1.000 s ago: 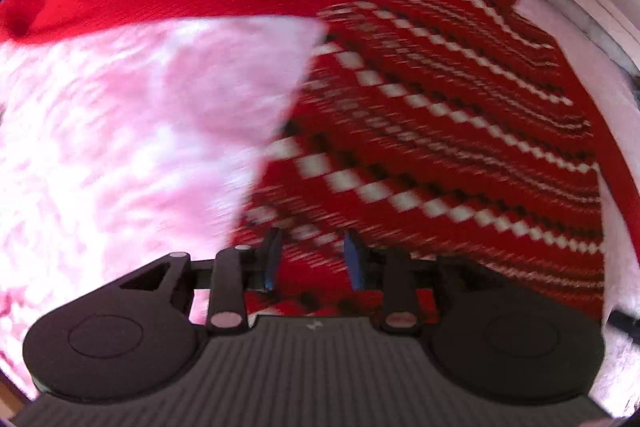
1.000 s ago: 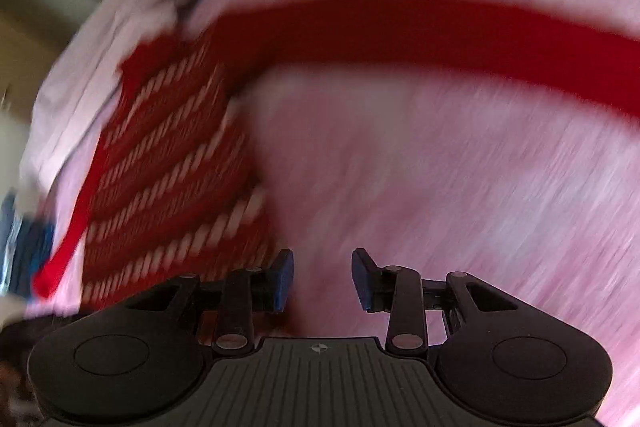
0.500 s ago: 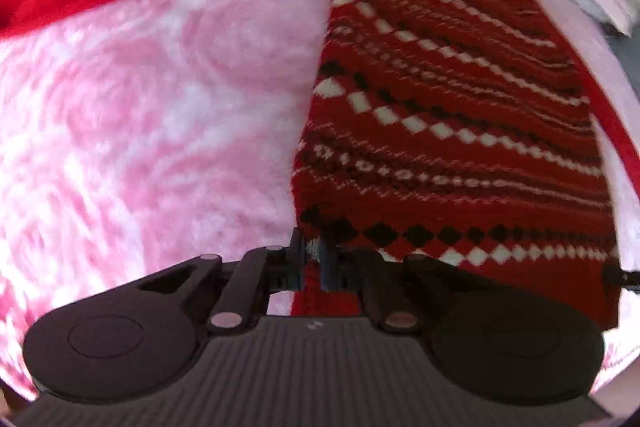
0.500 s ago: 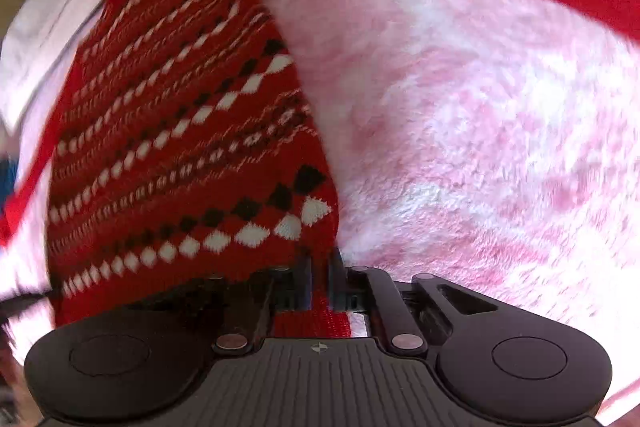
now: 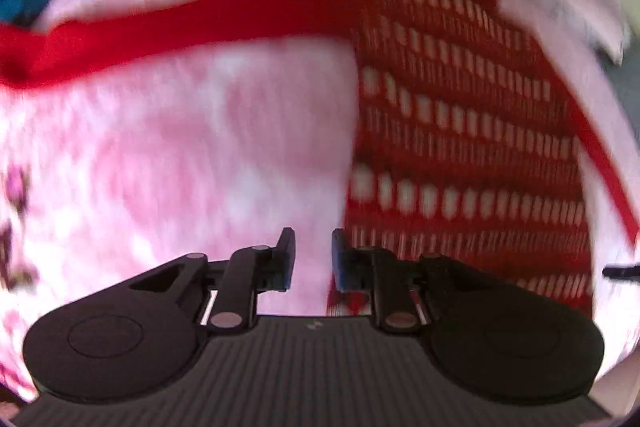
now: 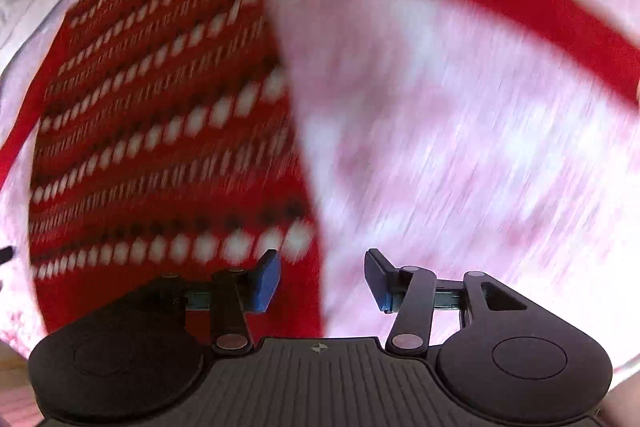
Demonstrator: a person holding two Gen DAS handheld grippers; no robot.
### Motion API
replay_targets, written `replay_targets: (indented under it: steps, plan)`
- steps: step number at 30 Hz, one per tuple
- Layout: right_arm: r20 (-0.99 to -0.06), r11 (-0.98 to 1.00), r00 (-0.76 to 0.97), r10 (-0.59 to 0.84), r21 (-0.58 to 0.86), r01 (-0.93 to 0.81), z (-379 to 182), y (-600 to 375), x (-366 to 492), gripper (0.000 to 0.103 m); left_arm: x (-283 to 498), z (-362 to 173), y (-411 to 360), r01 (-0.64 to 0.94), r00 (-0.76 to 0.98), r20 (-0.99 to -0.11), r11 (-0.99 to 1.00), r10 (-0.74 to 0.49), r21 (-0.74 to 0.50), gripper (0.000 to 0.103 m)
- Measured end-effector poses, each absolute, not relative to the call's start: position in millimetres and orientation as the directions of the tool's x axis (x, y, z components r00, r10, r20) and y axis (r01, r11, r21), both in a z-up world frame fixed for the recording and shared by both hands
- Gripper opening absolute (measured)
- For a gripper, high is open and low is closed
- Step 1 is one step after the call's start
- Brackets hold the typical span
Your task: Fold clothes
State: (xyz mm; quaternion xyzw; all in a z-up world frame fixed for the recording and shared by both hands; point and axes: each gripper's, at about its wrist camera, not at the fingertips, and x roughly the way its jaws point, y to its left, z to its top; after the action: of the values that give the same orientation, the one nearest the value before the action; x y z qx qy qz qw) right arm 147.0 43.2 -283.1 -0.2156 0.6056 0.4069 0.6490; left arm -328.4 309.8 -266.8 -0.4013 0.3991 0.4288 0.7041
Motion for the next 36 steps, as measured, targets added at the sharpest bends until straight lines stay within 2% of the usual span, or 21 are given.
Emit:
replay_targets:
  steps: [5,10,15,18,21,23,25,26,27,28,29,32,33,34,35,36]
  plan:
    - [-0.906,0.542,-0.061,0.418,0.303,-0.784,-278.3,134.8,214.6,0.051,-262.8,-272.3,413.9,-0.892,0.409,-0.852,0.34,0.328,-0.298,0.03]
    - [-0.804,0.451,-0.139,0.578,0.456,-0.767,-279.2,274.1,269.9,0.051,-172.1,-287.9,520.0,-0.843,0.507,-0.801,0.377,0.318,-0.384,0.031]
    - [-0.682,0.396,-0.263,0.682,0.647,-0.652,-286.7,411.3,306.0,0.051,-119.7,-298.1,601.2,-0.795,0.606,-0.728,0.199,0.322,-0.573,0.035]
    - [-0.657,0.415,-0.335,0.676,0.714,-0.564,-305.6,468.5,307.1,0.051,-102.0,-320.5,633.0,-0.759,0.628,-0.716,0.035,0.303,-0.651,0.044]
    - [-0.643,0.433,-0.407,0.649,0.752,-0.497,-331.4,504.8,293.6,0.051,-88.0,-348.5,654.9,-0.727,0.638,-0.722,-0.101,0.268,-0.679,0.044]
    - [-0.651,0.475,-0.44,0.619,0.756,-0.45,-350.5,514.0,282.6,0.051,-82.4,-368.6,657.2,-0.72,0.641,-0.733,-0.152,0.228,-0.677,0.039]
    - [-0.646,0.517,-0.489,0.586,0.763,-0.388,-373.4,517.8,272.3,0.05,-78.0,-376.5,651.7,-0.688,0.689,-0.694,-0.113,0.208,-0.717,0.014]
    - [-0.63,0.516,-0.501,0.594,0.776,-0.364,-380.0,515.7,268.3,0.05,-75.7,-379.6,648.5,-0.668,0.715,-0.67,-0.087,0.199,-0.739,0.009]
    - [-0.597,0.486,-0.514,0.615,0.801,-0.349,-382.0,512.8,265.2,0.05,-73.5,-374.5,643.4,-0.637,0.752,-0.625,-0.013,0.208,-0.771,0.008]
    - [-0.551,0.435,-0.536,0.639,0.834,-0.339,-380.5,509.9,263.0,0.022,-71.4,-365.2,637.3,-0.595,0.793,-0.567,0.084,0.222,-0.799,0.008]
    - [-0.497,0.353,-0.541,0.679,0.867,-0.352,-371.1,502.6,260.6,0.005,-71.5,-350.2,628.8,-0.538,0.836,-0.489,0.201,0.247,-0.818,0.008]
    - [-0.295,0.039,-0.532,0.794,0.897,-0.44,-327.8,471.4,252.2,0.004,-89.2,-305.7,595.6,-0.393,0.914,-0.261,0.511,0.312,-0.765,0.009]
    - [-0.235,-0.06,-0.523,0.819,0.872,-0.486,-311.7,457.4,249.4,0.004,-95.4,-301.2,588.1,-0.41,0.908,-0.266,0.553,0.323,-0.725,0.014]
    - [-0.21,-0.126,-0.508,0.835,0.827,-0.548,-297.3,442.3,246.7,0.004,-100.8,-301.2,582.6,-0.456,0.888,-0.309,0.57,0.339,-0.684,0.018]
    - [-0.232,-0.143,-0.486,0.843,0.774,-0.617,-288.0,430.0,243.9,0.005,-104.4,-307.1,580.7,-0.531,0.847,-0.392,0.554,0.359,-0.641,0.029]
    - [-0.302,-0.118,-0.456,0.837,0.714,-0.69,-284.7,422.0,241.7,0.009,-106.7,-318.1,582.1,-0.627,0.779,-0.5,0.505,0.378,-0.593,0.04]
